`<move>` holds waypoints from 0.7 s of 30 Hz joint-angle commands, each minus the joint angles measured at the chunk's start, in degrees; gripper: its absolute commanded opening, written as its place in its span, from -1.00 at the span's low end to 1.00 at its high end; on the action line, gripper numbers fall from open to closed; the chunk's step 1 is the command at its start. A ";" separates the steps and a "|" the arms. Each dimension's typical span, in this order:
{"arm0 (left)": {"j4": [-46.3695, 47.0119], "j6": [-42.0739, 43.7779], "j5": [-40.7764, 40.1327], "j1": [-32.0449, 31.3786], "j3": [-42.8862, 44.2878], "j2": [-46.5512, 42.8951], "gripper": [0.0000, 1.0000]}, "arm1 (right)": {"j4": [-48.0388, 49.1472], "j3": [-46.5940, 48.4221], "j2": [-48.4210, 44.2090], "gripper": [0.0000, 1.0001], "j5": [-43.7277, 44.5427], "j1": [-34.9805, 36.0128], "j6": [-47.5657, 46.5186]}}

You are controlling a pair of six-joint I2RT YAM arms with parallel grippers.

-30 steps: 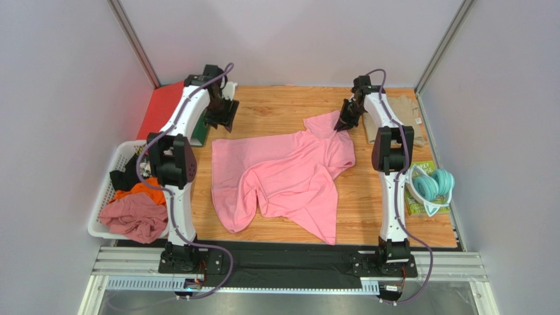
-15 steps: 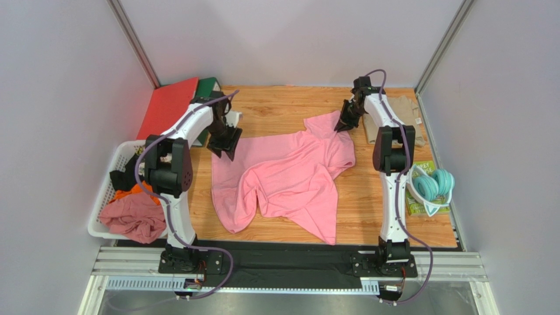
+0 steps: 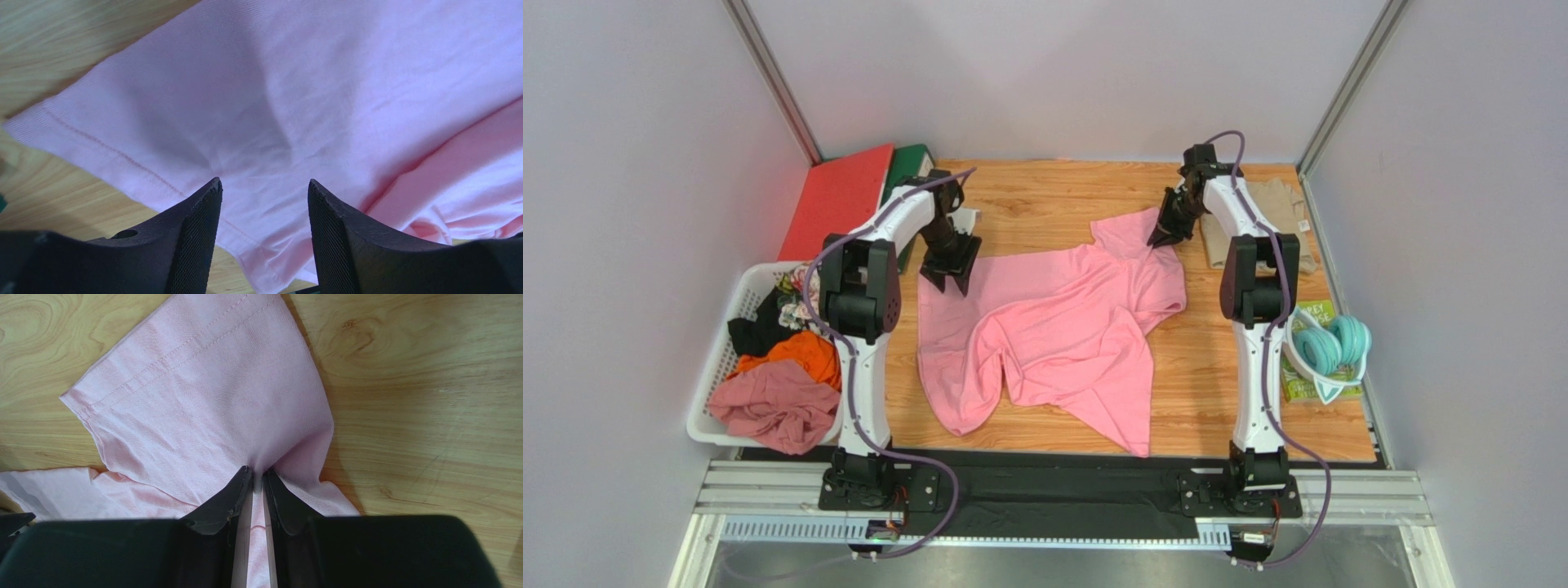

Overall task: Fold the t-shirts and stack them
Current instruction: Flatten out the tshirt

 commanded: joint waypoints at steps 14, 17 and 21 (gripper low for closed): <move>19.30 -0.11 -9.97 -1.51 -18.12 -8.78 0.15 | 0.75 -3.58 -2.63 -0.62 0.91 -0.15 -0.86; 24.24 1.30 -14.01 -2.83 -21.64 -11.07 0.12 | 1.28 -3.93 -3.25 -0.62 0.47 -0.06 -0.95; 27.16 3.32 -19.11 -4.33 -21.74 -11.17 0.11 | 2.24 -4.55 -3.60 -0.61 0.21 -0.23 -0.51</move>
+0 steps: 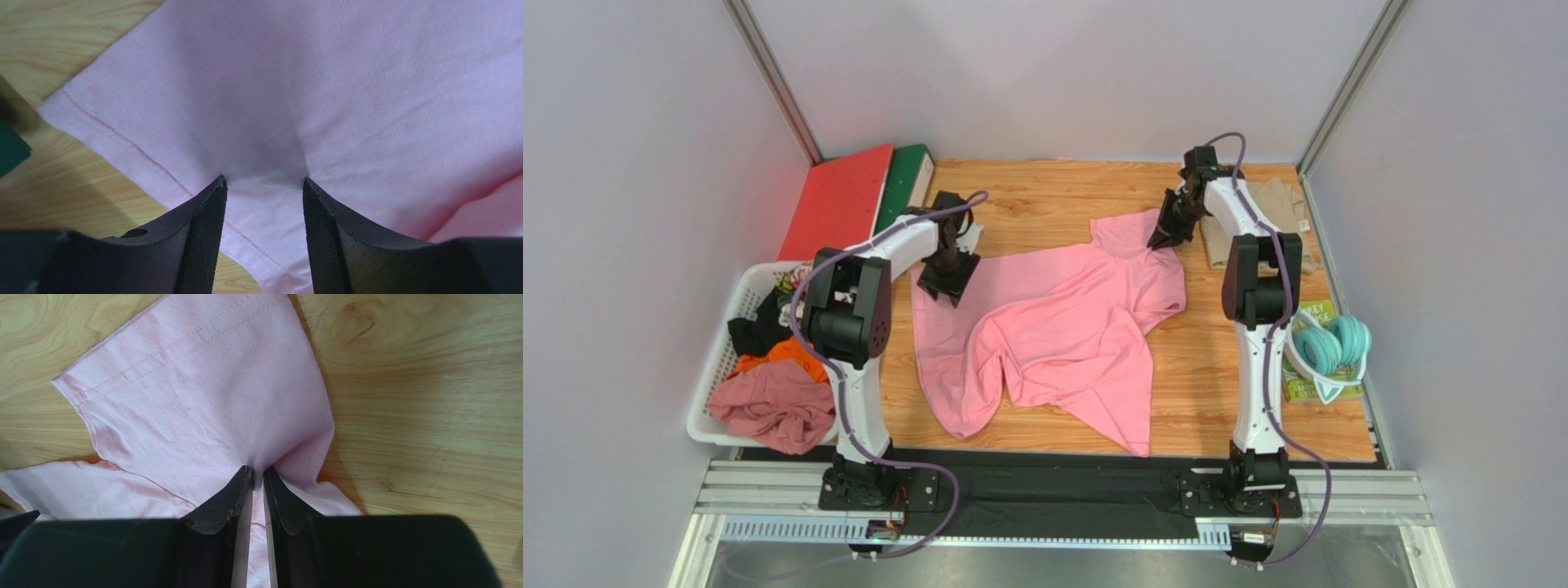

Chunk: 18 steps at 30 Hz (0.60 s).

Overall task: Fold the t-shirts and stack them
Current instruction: Flatten out the tshirt

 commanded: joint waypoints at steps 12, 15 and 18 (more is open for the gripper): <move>2.10 3.37 -4.81 -1.05 17.16 11.99 -0.06 | 1.55 0.96 -0.94 -0.61 -0.48 -1.09 0.68; 0.08 3.55 -5.34 -0.70 22.00 15.07 -0.19 | 1.55 3.51 0.56 -0.62 -0.92 -1.71 1.29; -2.38 3.63 -4.37 -0.26 27.27 18.14 -0.32 | 1.64 6.33 2.23 -0.62 -1.27 -2.32 1.91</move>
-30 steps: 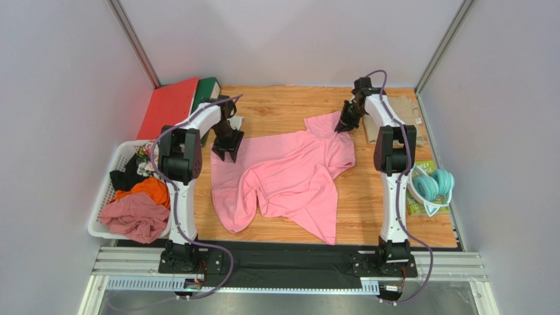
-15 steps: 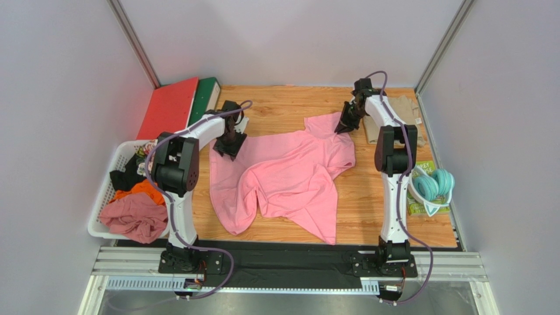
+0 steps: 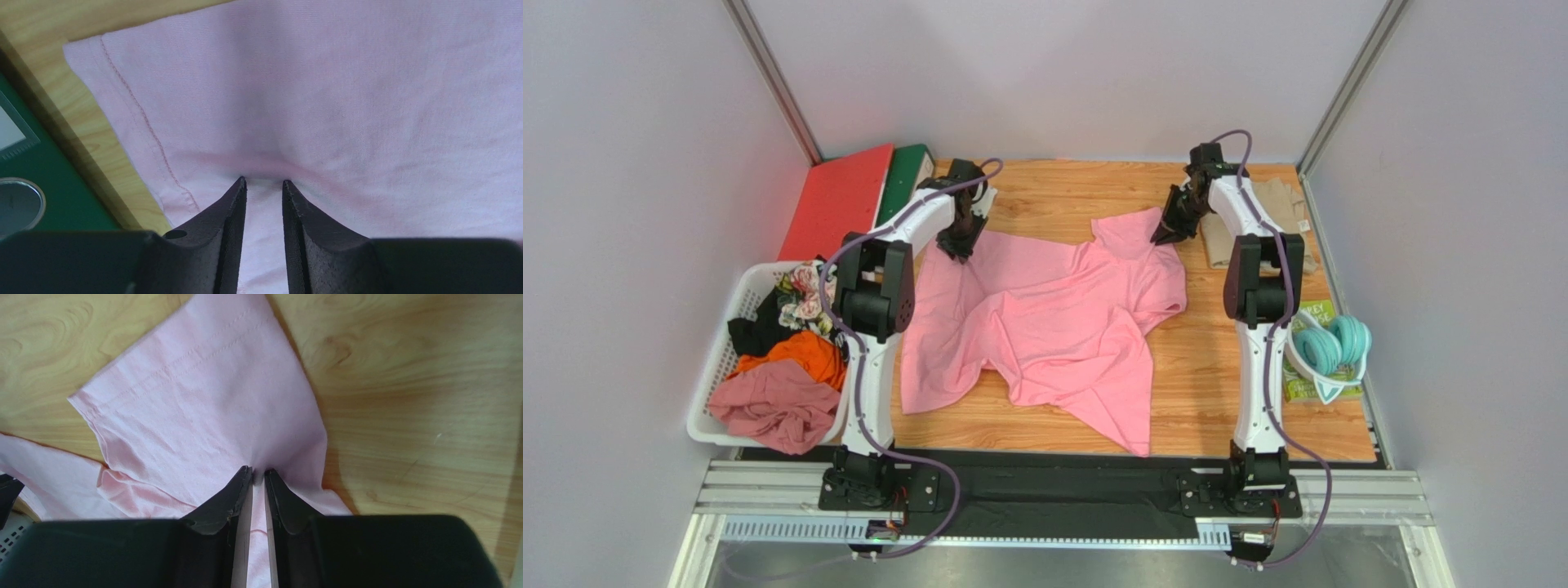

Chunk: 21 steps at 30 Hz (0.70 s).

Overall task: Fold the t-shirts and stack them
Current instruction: Flatten out the tshirt

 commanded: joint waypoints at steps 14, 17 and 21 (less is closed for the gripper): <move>-8.95 1.74 0.33 0.97 23.02 14.47 -0.40 | 4.95 19.83 12.25 -0.69 -6.67 -5.14 4.83; -8.95 1.65 0.15 1.14 23.64 14.91 -0.41 | 6.18 23.08 13.74 -0.70 -8.43 -6.02 6.32; -9.21 1.12 0.41 1.76 23.73 14.65 -0.41 | 9.96 24.66 13.31 -0.73 -10.63 -7.07 7.65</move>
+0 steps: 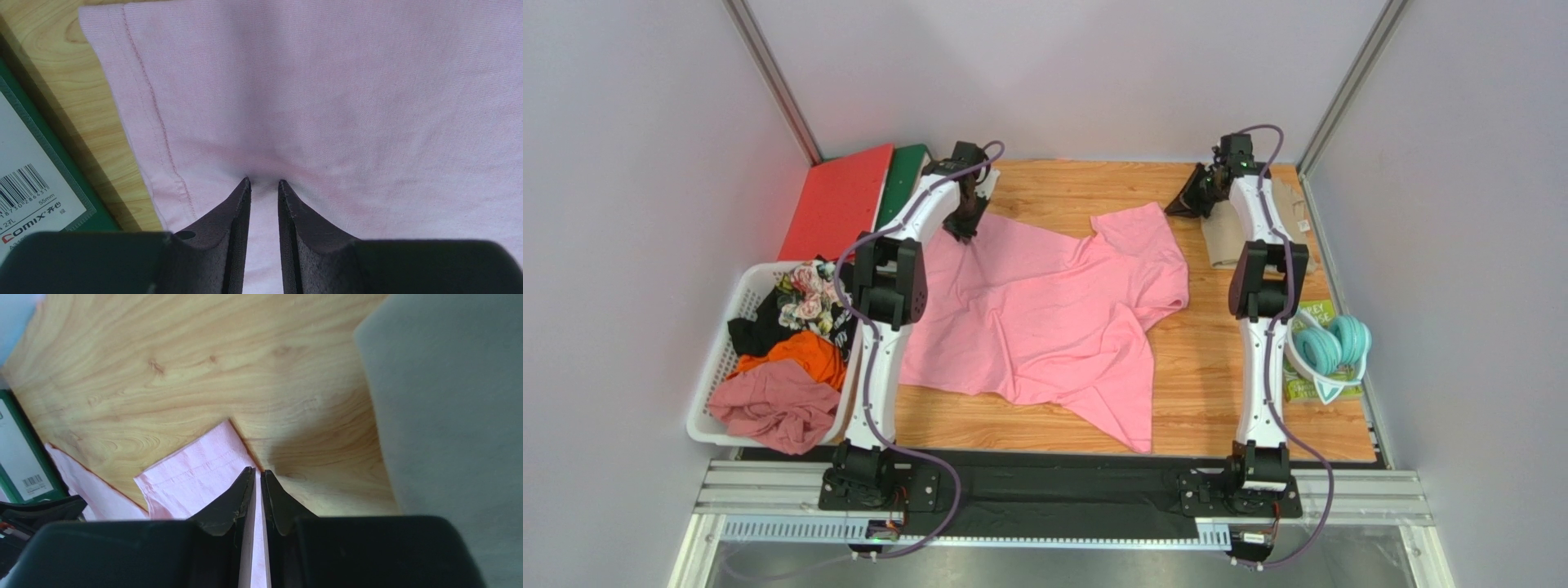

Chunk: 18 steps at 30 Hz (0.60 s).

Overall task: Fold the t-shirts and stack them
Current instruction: Flatten out the tshirt

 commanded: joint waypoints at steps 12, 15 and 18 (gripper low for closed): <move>-0.69 -2.56 4.11 2.18 -10.72 -11.81 -0.42 | -5.10 -17.74 -26.68 -0.11 9.80 3.24 -8.14; 0.19 -2.57 4.55 2.18 -14.15 -14.37 -0.42 | -4.06 -33.70 -34.95 -0.13 14.28 3.59 -9.63; 0.10 -2.83 4.63 2.18 -15.21 -14.90 -0.42 | -0.98 -41.41 -39.28 -0.22 17.36 3.59 -9.03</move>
